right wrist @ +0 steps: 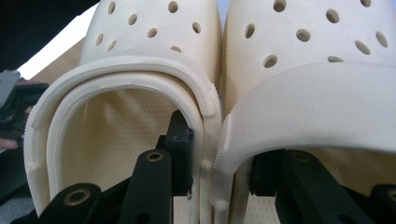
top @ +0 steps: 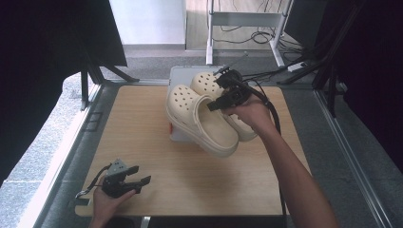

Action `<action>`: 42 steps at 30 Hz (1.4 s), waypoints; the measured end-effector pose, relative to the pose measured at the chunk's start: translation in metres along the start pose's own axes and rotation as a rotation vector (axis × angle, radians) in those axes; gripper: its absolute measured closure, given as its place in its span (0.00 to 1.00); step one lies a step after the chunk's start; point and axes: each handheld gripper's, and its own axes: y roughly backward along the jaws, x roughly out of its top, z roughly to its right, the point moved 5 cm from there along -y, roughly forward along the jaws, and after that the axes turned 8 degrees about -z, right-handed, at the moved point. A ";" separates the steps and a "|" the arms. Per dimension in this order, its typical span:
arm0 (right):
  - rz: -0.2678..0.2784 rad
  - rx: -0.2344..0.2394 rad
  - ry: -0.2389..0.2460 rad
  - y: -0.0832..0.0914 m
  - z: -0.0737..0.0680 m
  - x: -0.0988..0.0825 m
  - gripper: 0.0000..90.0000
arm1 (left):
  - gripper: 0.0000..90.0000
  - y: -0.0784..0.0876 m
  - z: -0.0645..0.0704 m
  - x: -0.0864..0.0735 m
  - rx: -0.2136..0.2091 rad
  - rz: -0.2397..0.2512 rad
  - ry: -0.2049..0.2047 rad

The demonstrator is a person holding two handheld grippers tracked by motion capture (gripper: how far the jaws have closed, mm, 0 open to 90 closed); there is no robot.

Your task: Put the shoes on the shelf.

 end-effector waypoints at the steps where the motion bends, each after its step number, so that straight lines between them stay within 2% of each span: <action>1: 0.000 -0.002 -0.008 -0.001 0.002 0.002 0.75 | 0.37 0.000 0.000 0.000 0.001 -0.001 0.000; 8: 0.006 -0.028 -0.057 -0.007 0.016 0.018 0.75 | 0.37 0.000 0.000 0.000 0.001 -0.002 -0.003; 15: 0.005 -0.041 -0.075 -0.013 0.026 0.032 0.75 | 0.37 0.000 -0.001 0.000 0.002 -0.001 -0.004; 25: 0.005 -0.024 -0.086 -0.022 0.039 0.052 0.75 | 0.37 0.001 -0.001 0.000 0.001 0.003 -0.001; 30: 0.009 -0.029 -0.111 -0.026 0.048 0.065 0.75 | 0.37 0.001 -0.001 0.000 -0.003 0.003 -0.002; 36: -0.006 -0.080 -0.178 -0.036 0.058 0.081 0.75 | 0.37 0.001 -0.001 0.000 -0.004 0.005 -0.003; 42: 0.008 -0.115 -0.271 -0.045 0.065 0.095 0.75 | 0.37 0.001 -0.001 0.000 -0.012 0.010 -0.004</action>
